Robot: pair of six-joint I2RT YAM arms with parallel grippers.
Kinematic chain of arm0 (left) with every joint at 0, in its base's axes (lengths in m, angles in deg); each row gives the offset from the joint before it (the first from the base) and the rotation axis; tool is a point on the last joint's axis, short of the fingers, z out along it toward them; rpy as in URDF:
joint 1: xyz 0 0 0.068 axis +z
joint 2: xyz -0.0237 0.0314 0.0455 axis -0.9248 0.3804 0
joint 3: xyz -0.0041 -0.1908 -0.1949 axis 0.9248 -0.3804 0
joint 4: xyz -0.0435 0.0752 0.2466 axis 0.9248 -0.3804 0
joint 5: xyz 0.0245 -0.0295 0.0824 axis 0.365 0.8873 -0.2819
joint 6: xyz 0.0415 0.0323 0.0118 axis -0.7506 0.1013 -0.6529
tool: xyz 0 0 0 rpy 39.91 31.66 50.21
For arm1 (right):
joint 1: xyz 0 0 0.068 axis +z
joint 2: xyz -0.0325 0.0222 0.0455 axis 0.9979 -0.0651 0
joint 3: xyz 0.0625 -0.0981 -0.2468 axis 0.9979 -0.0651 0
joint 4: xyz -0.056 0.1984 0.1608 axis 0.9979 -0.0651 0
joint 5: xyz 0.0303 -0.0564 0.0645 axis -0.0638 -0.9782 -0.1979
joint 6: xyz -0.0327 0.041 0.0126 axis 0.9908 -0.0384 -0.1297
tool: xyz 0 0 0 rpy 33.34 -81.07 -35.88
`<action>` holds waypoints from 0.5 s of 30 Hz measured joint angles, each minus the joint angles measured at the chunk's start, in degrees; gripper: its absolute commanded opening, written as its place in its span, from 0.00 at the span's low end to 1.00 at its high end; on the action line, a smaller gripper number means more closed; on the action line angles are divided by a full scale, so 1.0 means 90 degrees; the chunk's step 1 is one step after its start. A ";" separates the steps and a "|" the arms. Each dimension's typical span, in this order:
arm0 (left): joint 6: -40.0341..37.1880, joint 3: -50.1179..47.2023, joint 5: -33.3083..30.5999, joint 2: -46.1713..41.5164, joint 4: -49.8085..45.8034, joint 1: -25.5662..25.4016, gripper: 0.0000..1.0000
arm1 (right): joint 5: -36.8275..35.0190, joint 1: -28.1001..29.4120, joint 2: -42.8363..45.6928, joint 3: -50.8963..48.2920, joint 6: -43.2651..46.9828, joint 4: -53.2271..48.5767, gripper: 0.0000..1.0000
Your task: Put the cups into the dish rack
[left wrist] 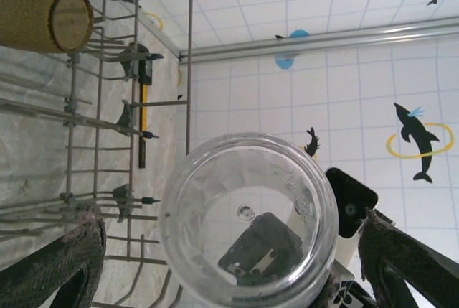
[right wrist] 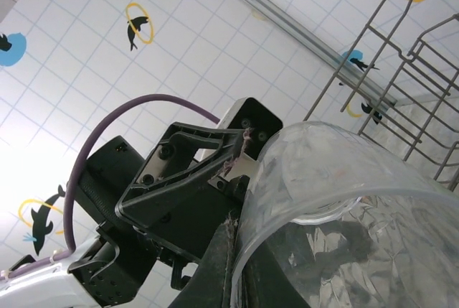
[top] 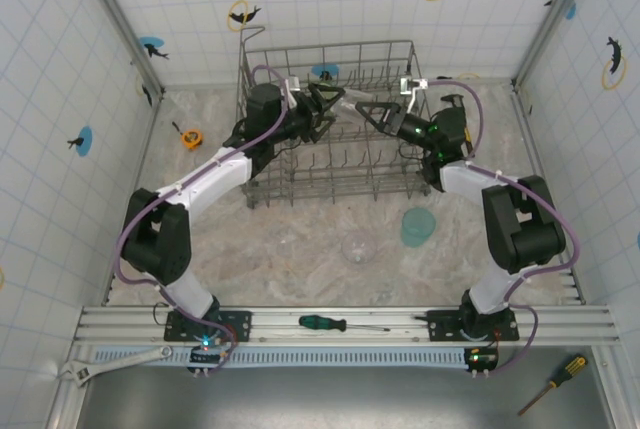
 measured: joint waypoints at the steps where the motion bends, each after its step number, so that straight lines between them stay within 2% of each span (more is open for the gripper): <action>1: 0.0029 -0.0002 0.0012 0.0015 0.0032 -0.0007 0.89 | 0.0000 0.0027 -0.0012 0.0000 -0.0007 0.0010 0.00; 4: 0.0141 -0.0002 0.0019 0.0041 0.0141 -0.0032 0.82 | -0.0002 0.0080 -0.0073 0.0000 -0.0061 0.0092 0.00; 6: 0.0185 -0.0002 0.0027 0.0058 0.0223 -0.0032 0.71 | 0.0000 0.0112 -0.0109 0.0000 -0.0097 0.0114 0.00; 7: 0.0206 -0.0005 0.0024 0.0066 0.0233 -0.0032 0.64 | -0.0012 0.0114 -0.0121 0.0000 -0.0119 0.0146 0.00; 13: 0.0287 -0.0027 -0.0019 0.0107 0.0449 -0.0024 0.00 | -0.0049 0.0102 -0.0131 0.0000 -0.0265 0.0279 0.01; 15: 0.0294 -0.0027 -0.0017 0.0109 0.0481 -0.0029 0.00 | -0.0051 0.0097 -0.0131 0.0000 -0.0262 0.0304 0.10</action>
